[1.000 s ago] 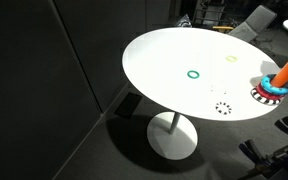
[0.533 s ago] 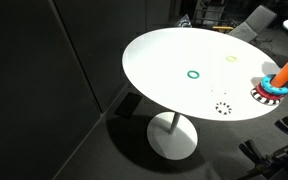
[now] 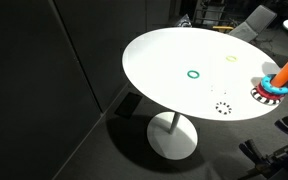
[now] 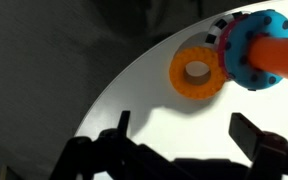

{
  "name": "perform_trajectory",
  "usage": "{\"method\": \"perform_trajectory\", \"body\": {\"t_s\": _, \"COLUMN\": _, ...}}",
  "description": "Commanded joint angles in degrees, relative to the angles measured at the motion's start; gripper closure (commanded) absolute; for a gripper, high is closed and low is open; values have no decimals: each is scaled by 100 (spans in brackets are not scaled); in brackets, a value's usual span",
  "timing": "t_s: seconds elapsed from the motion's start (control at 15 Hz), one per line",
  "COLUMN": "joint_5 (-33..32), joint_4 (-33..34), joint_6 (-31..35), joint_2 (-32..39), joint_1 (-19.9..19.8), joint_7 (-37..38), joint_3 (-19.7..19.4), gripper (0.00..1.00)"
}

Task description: Pick up the orange ring and place it on the stack of rings

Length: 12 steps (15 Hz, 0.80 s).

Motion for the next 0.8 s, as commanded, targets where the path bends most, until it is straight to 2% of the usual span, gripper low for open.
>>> {"method": "perform_trajectory", "body": {"t_s": 0.0, "joint_5": 65, "joint_4": 54, "joint_6": 125, "joint_2": 268, "joint_1": -172, "joint_7": -101, "joint_3": -10, "gripper": 0}}
{"method": "perform_trajectory", "body": {"t_s": 0.47, "joint_5": 274, "joint_4": -10, "joint_6": 686, "joint_2": 878, "joint_1": -476, "joint_7": -344, "joint_3": 49, "gripper": 0}}
{"method": "perform_trajectory", "body": {"t_s": 0.73, "joint_5": 594, "joint_4": -30, "joint_6": 1032, "joint_2": 1243, "joint_1": -621, "joint_7": -558, "joint_3": 233, "gripper": 0}}
